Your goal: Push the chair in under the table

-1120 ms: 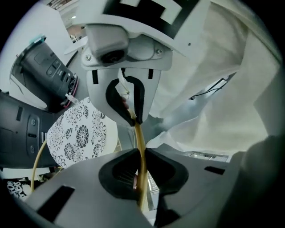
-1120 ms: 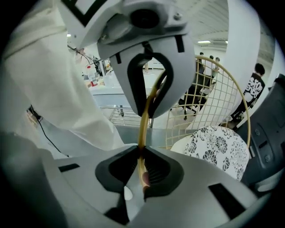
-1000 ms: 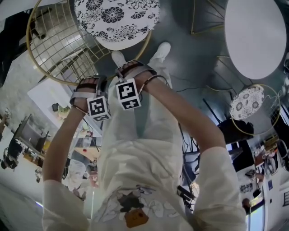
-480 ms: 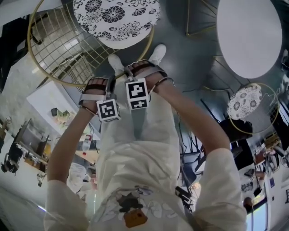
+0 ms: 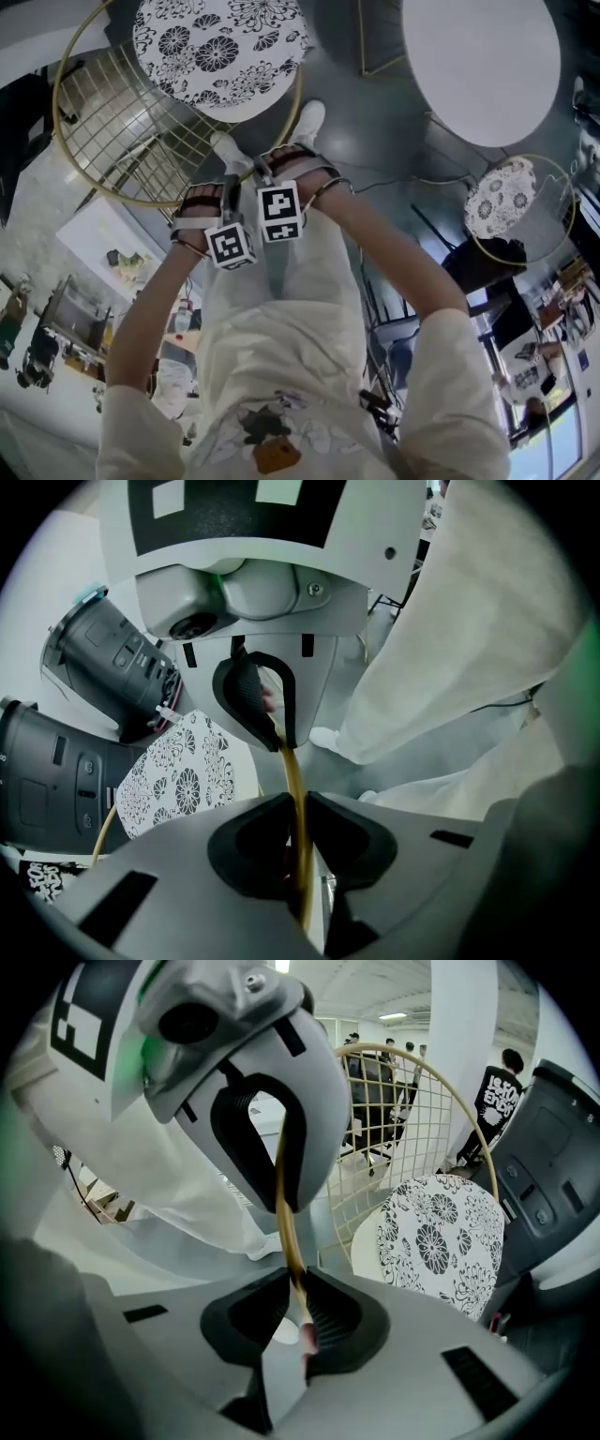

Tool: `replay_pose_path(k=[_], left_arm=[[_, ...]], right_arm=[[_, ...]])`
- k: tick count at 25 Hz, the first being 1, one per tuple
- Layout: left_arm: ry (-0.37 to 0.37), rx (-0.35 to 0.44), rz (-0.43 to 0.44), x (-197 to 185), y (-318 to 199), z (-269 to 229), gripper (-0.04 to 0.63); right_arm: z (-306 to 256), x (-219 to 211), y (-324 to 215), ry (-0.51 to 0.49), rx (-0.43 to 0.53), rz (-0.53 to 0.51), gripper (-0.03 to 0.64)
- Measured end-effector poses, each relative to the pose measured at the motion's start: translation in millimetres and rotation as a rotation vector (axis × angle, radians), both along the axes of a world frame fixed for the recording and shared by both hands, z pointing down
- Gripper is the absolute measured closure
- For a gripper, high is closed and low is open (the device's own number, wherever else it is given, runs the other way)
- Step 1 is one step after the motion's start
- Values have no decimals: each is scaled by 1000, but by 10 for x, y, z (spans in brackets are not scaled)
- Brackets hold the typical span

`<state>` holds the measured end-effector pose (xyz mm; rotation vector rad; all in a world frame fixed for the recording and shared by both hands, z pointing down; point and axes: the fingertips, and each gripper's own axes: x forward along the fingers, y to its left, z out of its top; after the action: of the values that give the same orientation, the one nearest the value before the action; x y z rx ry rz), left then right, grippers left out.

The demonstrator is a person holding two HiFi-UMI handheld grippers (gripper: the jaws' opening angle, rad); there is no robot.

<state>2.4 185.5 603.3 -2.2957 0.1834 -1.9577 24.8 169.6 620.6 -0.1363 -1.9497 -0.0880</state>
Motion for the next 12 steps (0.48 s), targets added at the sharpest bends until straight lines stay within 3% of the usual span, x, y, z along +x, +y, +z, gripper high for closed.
replay_pose_path(k=[8,12], left_arm=[[3,-34,42,-74,28,-68,531],[16,-103,30,-65,-56,-295,531]], right_arm=[[-70,-67,18,23,-35,64,563],[-277,-68,-63,39,-117,22,561]])
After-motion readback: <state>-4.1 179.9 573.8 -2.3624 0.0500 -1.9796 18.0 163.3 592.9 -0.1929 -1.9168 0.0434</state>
